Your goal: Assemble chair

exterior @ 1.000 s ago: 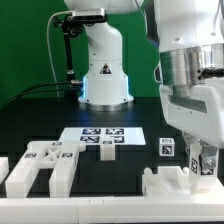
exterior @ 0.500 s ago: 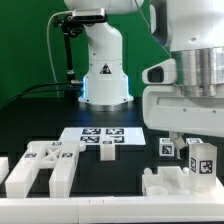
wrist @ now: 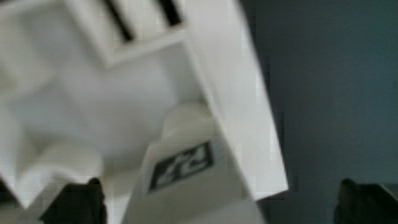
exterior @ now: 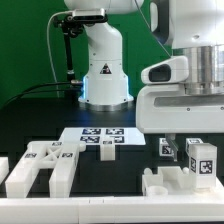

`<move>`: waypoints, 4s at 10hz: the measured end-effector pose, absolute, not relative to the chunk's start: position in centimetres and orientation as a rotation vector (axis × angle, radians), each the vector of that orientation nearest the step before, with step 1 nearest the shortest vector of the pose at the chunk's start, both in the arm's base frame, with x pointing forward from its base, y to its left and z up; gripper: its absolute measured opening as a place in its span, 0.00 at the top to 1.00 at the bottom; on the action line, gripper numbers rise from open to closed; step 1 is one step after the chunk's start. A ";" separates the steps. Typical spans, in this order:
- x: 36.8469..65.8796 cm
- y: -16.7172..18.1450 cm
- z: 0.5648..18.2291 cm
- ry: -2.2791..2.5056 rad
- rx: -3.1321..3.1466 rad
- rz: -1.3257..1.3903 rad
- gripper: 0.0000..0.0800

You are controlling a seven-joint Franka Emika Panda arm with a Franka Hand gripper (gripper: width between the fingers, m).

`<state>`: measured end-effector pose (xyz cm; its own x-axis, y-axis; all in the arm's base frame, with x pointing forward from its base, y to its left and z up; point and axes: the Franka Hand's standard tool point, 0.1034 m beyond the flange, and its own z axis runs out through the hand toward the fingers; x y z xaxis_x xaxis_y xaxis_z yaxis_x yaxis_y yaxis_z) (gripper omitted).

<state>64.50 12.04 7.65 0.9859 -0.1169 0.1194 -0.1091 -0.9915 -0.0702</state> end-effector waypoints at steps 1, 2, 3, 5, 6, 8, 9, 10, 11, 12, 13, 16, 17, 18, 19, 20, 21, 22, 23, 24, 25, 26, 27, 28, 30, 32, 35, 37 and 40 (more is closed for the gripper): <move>64.4 12.2 7.5 0.186 -3.065 -0.185 0.19; 64.4 12.2 7.5 0.241 -3.059 -0.183 0.36; 64.4 12.2 7.5 0.247 -3.058 -0.183 0.36; 64.4 12.1 7.5 0.466 -3.024 -0.174 0.64; 64.4 12.1 7.5 0.553 -3.006 -0.170 0.64; 64.5 12.1 7.4 0.886 -2.918 -0.163 0.64; 64.5 12.2 7.4 1.099 -2.842 -0.157 0.64; 64.6 12.2 7.4 1.358 -2.714 -0.151 0.64; 64.6 12.2 7.4 1.576 -2.576 -0.143 0.64; 64.6 12.2 7.3 1.812 -2.371 -0.113 0.64; 64.5 12.1 7.2 1.972 -2.171 -0.127 0.64; 64.4 12.1 7.2 1.968 -2.162 -0.131 0.51; 64.4 12.1 7.2 1.952 -2.179 -0.133 0.33; 64.4 12.1 7.4 1.730 -2.398 -0.121 0.23; 64.9 11.8 7.7 1.436 -2.594 -0.154 0.20; 64.7 11.8 7.6 1.191 -2.739 -0.151 0.20; 64.3 11.9 7.5 1.008 -2.830 -0.132 0.19; 64.4 11.8 7.5 0.957 -2.849 -0.141 0.19; 64.4 11.7 7.4 0.873 -2.882 -0.148 0.19; 64.4 11.8 7.4 0.717 -2.941 -0.163 0.19; 64.6 12.2 7.4 0.522 -3.023 -0.192 0.19; 64.7 12.8 7.2 0.454 -3.048 -0.204 0.19; 64.7 12.5 7.2 0.477 -3.043 -0.203 0.33; 64.8 12.4 7.1 0.478 -3.044 -0.203 0.50; 64.7 12.4 7.1 0.724 -2.984 -0.194 0.64; 64.7 12.2 7.1 0.988 -2.899 -0.174 0.64; 64.5 12.8 6.9 1.764 -2.452 -0.085 0.64; 64.7 13.1 6.9 2.043 -2.161 -0.043 0.64; 64.7 12.9 6.9 1.952 -2.251 -0.058 0.43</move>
Offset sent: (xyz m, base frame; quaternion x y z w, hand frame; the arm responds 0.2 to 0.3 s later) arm 0.0000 0.0000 0.0000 0.0000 0.0000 0.0650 0.9979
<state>64.72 12.94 6.91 0.1465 -0.9863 -0.0761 -0.9799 -0.1342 -0.1473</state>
